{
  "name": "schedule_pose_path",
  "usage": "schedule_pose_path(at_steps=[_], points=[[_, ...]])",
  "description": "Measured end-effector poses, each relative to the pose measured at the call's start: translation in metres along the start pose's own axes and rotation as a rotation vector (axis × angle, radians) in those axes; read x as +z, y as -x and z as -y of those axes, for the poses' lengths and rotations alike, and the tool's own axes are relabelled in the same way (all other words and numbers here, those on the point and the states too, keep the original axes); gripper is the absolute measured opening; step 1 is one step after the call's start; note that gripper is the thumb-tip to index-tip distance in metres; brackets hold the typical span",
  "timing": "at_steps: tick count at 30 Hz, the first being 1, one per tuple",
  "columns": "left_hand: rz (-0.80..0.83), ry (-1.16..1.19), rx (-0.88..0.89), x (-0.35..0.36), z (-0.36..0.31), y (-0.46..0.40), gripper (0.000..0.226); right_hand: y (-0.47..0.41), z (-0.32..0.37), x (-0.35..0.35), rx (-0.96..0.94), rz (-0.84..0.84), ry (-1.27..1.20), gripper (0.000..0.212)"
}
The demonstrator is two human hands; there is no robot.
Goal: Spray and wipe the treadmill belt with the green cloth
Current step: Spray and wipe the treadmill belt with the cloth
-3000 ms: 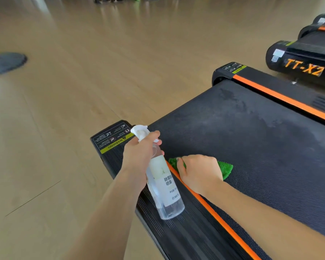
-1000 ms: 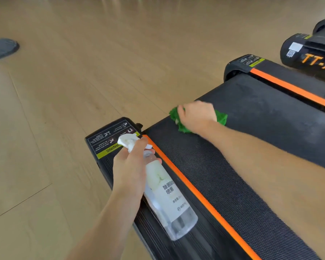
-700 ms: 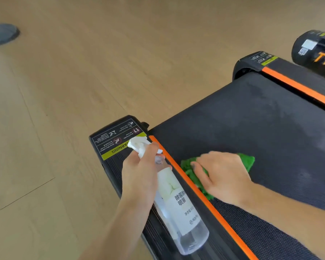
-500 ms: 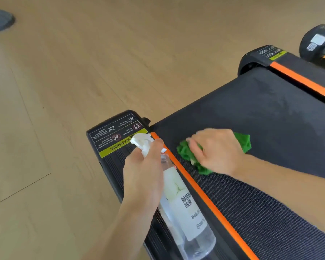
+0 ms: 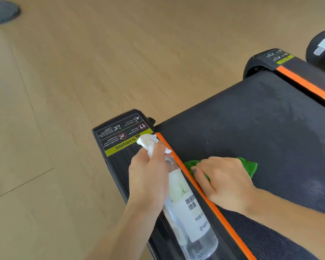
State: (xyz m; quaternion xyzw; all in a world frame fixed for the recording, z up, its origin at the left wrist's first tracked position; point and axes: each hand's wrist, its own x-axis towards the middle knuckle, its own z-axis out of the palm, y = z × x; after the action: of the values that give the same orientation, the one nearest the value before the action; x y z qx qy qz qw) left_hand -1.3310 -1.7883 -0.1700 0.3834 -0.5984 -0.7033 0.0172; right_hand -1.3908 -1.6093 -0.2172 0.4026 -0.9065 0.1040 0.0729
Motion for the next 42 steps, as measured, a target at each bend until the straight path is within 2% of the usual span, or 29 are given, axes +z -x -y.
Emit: schedule_pose_path(at_steps=[3,6,10,14,19,21,23,25,28,31,34,38,40,42], points=[[0.002,-0.015,0.015,0.001,-0.003,0.001,0.034,-0.047,-0.009,0.014,-0.119,-0.032,0.108,0.045],[0.011,-0.019,0.020,0.000,-0.004,0.001,0.040,-0.113,-0.006,0.030,0.039,-0.097,0.164,0.049],[0.009,-0.028,0.036,-0.002,-0.002,0.002,0.048,-0.154,0.014,0.039,0.261,-0.079,0.155,0.050],[0.002,0.000,0.029,-0.004,0.000,0.007,0.045,-0.086,0.024,0.022,0.262,0.010,0.086,0.046],[0.016,0.014,0.025,0.000,0.000,0.006,0.047,0.035,0.000,-0.007,0.080,-0.013,0.030,0.043],[0.010,0.012,0.034,0.001,0.000,0.006,0.047,0.038,-0.007,-0.002,-0.019,-0.060,0.049,0.042],[0.014,0.010,0.041,0.001,0.000,0.005,0.042,0.005,-0.016,0.008,-0.051,-0.103,0.124,0.042],[0.023,-0.004,0.041,0.001,0.001,0.004,0.036,-0.051,-0.028,0.018,0.077,-0.166,0.216,0.044],[0.030,-0.007,0.042,0.000,0.003,0.001,0.049,-0.127,-0.040,0.027,0.398,-0.172,0.250,0.046],[0.046,0.000,0.049,-0.002,0.004,-0.002,0.053,-0.147,-0.032,0.031,0.583,-0.174,0.202,0.045],[0.029,0.001,0.029,-0.001,0.002,0.002,0.036,-0.088,-0.007,0.022,0.455,-0.130,0.122,0.044],[0.041,-0.008,0.020,-0.002,0.000,0.003,0.029,0.029,0.012,-0.002,0.264,-0.024,0.069,0.047],[0.047,-0.009,0.013,-0.002,0.000,0.002,0.031,0.053,0.008,-0.008,0.226,-0.021,0.059,0.050],[0.056,-0.006,0.008,-0.002,0.002,0.001,0.032,0.041,0.003,-0.005,0.158,-0.050,0.104,0.049]])
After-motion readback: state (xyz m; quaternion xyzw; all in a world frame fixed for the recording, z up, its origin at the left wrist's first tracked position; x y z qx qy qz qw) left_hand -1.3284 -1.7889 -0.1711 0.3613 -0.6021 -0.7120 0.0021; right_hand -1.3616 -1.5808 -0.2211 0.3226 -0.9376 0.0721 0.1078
